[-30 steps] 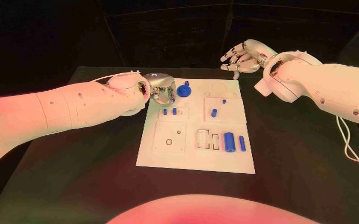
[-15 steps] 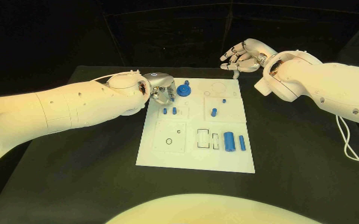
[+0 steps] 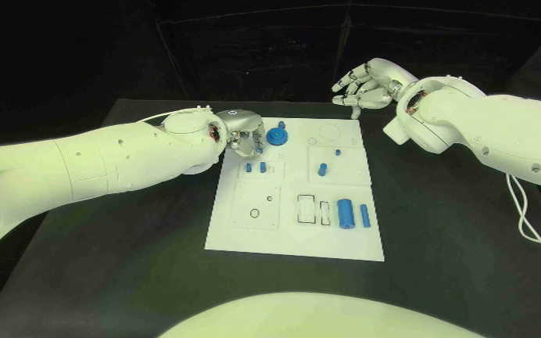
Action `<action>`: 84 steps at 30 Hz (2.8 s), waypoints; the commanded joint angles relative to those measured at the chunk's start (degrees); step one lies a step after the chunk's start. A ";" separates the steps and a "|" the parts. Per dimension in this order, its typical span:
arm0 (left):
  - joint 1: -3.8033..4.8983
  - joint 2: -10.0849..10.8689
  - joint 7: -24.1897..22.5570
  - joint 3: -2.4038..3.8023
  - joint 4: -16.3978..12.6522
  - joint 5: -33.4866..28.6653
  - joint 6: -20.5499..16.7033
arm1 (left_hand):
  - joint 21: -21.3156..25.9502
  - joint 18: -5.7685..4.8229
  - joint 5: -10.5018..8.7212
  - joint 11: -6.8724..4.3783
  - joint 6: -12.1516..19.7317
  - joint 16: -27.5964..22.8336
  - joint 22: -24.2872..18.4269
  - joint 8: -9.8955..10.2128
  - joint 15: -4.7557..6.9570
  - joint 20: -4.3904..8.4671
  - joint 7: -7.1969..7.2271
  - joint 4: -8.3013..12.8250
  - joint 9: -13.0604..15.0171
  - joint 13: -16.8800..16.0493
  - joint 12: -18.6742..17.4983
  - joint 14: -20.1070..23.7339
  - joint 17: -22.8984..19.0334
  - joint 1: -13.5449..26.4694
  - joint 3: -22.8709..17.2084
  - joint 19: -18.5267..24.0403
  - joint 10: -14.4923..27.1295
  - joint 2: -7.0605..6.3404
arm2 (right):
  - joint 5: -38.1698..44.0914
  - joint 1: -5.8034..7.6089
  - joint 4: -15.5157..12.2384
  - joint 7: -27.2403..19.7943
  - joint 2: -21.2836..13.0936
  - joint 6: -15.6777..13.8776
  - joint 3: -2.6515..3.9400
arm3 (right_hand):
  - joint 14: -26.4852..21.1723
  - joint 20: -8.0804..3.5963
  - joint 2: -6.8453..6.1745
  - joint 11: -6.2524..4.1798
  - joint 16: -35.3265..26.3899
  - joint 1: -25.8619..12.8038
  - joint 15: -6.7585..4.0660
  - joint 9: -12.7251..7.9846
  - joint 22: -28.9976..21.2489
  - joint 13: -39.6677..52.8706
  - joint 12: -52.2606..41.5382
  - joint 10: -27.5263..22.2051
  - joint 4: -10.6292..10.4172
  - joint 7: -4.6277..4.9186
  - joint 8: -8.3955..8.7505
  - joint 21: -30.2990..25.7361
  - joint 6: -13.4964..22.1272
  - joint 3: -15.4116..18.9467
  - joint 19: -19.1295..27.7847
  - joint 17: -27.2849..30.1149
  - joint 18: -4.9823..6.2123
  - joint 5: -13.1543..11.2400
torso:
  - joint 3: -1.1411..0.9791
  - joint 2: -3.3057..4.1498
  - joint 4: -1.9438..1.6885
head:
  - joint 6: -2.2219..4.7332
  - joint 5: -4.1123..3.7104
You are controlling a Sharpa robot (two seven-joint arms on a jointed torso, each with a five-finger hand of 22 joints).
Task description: Assemble the parts on the task board
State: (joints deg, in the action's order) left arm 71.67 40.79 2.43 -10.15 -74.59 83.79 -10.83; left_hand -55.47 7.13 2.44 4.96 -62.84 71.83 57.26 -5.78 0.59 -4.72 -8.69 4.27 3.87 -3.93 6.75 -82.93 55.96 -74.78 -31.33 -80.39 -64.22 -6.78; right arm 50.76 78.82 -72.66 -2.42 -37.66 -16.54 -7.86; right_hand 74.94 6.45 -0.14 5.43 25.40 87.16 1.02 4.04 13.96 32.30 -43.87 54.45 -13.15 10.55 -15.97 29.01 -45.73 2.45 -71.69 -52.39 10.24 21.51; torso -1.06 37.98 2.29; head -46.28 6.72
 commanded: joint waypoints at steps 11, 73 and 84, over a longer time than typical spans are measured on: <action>0.08 -0.11 -0.19 0.03 0.27 -0.13 0.33 | -0.12 0.11 0.30 -0.22 0.06 -0.11 0.36 0.30 -0.14 -0.41 0.25 -0.01 0.09 -0.14 0.15 -0.15 0.19 -0.46 -0.92 -0.19 -1.95 0.01 | -0.13 0.13 -0.11 -0.50 0.01 -0.09 0.04 | -0.08 -0.04 0.33 -0.14 0.23 0.40 -0.20 -0.06 0.01 -0.06 -0.23 -0.26 -0.10 -0.20 -0.21 -0.30 0.30 0.38 -0.40 0.09 0.19 0.19 | -0.01 0.01 0.06 | -0.02 -0.07; 0.24 -1.01 -0.02 0.00 1.99 -2.42 3.36 | -0.35 0.04 0.33 -0.42 -0.91 -0.25 0.69 0.13 0.05 -0.22 0.15 0.05 0.23 -0.11 -0.51 -0.23 -0.04 -0.92 -2.05 -0.45 -3.90 0.61 | -0.13 0.13 -0.04 -0.57 0.06 -0.16 0.04 | -0.08 -0.04 0.33 -0.14 0.23 0.40 -0.20 -0.06 0.01 -0.06 -0.23 -0.26 -0.10 -0.20 -0.21 -0.30 0.30 0.38 -0.40 0.09 0.19 0.19 | -0.03 0.00 -0.03 | -0.15 -0.23; 0.23 -0.50 0.12 0.01 2.05 -2.42 2.22 | -0.52 0.01 0.33 -0.48 -1.15 -0.06 0.87 0.05 0.09 -0.19 0.18 0.12 0.27 -0.15 -0.58 -0.33 0.30 -1.05 -2.17 -0.51 -4.30 0.73 | -0.13 0.13 -0.02 -0.57 0.02 -0.14 0.04 | -0.08 -0.04 0.33 -0.14 0.23 0.40 -0.20 -0.06 0.01 -0.06 -0.23 -0.26 -0.10 -0.20 -0.21 -0.30 0.30 0.38 -0.40 0.09 0.19 0.19 | -0.01 0.01 -0.01 | -0.11 -0.19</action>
State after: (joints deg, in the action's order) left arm 71.83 40.22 2.81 -10.18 -72.52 81.59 -7.77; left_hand -55.71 7.13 2.43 4.59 -63.59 71.84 58.08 -5.78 0.60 -4.93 -8.59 4.43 4.07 -4.01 6.53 -82.92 56.21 -75.31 -33.05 -80.59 -68.19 -6.25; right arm 50.75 78.81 -72.62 -2.50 -37.64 -16.55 -7.86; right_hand 74.94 6.45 -0.14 5.43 25.40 87.16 1.02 4.03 13.96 32.31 -43.87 54.45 -13.15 10.55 -15.97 29.01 -45.73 2.45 -71.69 -52.39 10.24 21.51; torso -1.07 37.97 2.31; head -46.42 6.50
